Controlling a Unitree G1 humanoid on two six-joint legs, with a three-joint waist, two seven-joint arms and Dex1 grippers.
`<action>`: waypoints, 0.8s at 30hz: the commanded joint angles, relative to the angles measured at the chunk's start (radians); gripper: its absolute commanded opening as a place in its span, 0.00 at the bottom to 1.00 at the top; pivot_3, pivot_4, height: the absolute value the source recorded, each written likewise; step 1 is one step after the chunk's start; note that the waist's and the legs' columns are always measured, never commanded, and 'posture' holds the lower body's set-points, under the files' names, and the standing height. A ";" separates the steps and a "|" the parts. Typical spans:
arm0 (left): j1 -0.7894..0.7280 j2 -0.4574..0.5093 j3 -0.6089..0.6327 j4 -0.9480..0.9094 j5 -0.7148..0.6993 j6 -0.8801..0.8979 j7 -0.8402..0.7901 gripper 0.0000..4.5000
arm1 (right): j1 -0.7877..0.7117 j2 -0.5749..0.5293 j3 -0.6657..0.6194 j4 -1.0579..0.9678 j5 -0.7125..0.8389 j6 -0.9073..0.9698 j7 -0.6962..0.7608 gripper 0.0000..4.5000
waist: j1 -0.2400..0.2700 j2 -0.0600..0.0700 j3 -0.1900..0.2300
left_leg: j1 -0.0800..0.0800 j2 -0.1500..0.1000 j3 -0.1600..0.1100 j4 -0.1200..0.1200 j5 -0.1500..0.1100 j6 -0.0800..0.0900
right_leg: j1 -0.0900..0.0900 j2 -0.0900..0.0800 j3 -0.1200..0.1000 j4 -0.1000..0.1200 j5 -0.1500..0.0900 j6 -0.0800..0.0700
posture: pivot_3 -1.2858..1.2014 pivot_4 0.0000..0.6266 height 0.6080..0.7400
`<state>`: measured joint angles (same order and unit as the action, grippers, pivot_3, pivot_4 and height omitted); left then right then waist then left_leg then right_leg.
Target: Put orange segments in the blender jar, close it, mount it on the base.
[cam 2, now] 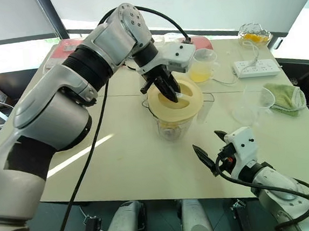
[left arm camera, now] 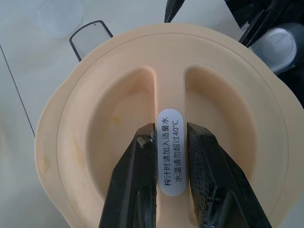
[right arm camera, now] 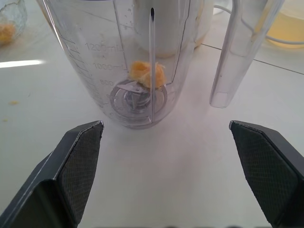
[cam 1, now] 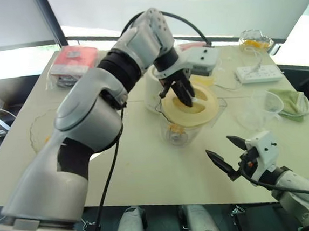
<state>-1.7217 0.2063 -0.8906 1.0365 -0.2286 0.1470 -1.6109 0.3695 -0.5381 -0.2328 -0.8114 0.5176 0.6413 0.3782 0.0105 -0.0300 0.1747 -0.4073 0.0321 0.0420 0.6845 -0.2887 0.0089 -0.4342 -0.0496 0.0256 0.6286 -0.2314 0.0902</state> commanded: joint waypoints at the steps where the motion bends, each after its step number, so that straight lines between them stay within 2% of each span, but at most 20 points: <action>1: 0.015 -0.013 -0.011 0.033 0.044 0.009 -0.004 0.18 | -0.007 0.007 0.002 -0.027 -0.012 -0.024 -0.004 1.00 | 0.000 0.000 0.000 | 0.000 0.000 0.000 0.000 0.000 0.000 | 0.000 0.000 0.000 0.000 0.000 0.000 | 0.52 0.24 1.00; 15: 0.006 -0.060 0.130 0.150 0.172 -0.003 -0.004 0.18 | -0.043 0.012 0.026 0.005 -0.049 -0.037 0.006 1.00 | 0.001 0.000 0.000 | -0.001 0.000 -0.002 0.000 0.000 0.000 | 0.000 0.001 0.000 0.000 0.000 0.000 | 0.52 0.24 1.00; 20: 0.035 -0.061 0.131 0.130 0.177 -0.007 -0.004 0.18 | -0.067 0.032 0.050 0.040 -0.098 -0.074 -0.015 1.00 | -0.001 0.000 0.000 | -0.001 0.000 -0.002 0.001 0.000 0.000 | 0.000 0.001 0.000 0.000 0.000 0.000 | 0.52 0.24 1.00; 24: 0.075 -0.054 0.115 0.092 0.144 -0.005 -0.004 0.18 | -0.164 0.086 0.097 0.169 -0.182 -0.165 -0.050 1.00 | -0.003 0.002 -0.001 | 0.000 0.000 -0.002 0.001 0.000 0.000 | 0.000 0.001 0.000 0.000 0.000 -0.001 | 0.52 0.24 1.00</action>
<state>-1.6745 0.1548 -0.7611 1.1406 -0.0780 0.1415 -1.6091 0.2248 -0.4669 -0.1417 -0.6605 0.3607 0.5232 0.3386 0.0070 -0.0285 0.1737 -0.4069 0.0319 0.0398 0.6852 -0.2886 0.0088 -0.4336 -0.0482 0.0258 0.6292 -0.2309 0.0895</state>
